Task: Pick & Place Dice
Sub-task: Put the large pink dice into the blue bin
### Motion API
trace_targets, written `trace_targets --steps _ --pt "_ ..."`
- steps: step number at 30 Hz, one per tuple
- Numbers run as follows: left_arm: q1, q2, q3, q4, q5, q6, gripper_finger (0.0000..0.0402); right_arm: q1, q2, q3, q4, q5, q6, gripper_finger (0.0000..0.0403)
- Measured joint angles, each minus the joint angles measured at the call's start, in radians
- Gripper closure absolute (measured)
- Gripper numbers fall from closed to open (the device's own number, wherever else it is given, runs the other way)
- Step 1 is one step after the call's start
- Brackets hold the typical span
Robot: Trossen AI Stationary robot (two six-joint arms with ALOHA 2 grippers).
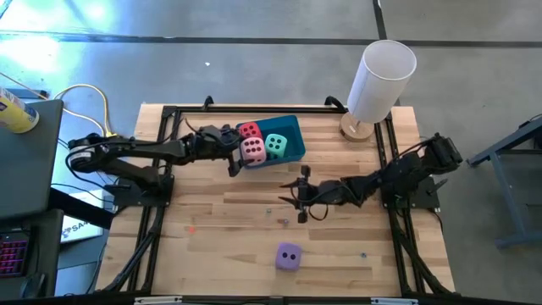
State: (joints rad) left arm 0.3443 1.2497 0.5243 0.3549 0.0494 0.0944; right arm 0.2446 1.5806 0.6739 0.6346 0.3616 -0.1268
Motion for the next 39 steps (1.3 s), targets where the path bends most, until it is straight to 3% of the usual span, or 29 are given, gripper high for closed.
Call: trace_targets --steps 6,17,23,39 --pt "0.000 0.069 0.001 0.072 0.005 0.010 0.0002 -0.012 0.000 0.000 -0.003 -0.022 0.002 0.0257" --pt "0.009 0.075 0.001 0.103 -0.007 0.014 0.0002 -0.012 0.000 0.000 -0.035 -0.021 0.003 0.0257" --pt "0.009 0.075 0.001 0.081 -0.090 0.014 0.0002 -0.012 0.000 0.000 -0.042 -0.021 0.003 0.0257" --pt "-0.009 0.074 0.001 0.069 -0.052 -0.021 0.0002 -0.049 0.000 0.000 -0.045 -0.080 0.051 0.0257"
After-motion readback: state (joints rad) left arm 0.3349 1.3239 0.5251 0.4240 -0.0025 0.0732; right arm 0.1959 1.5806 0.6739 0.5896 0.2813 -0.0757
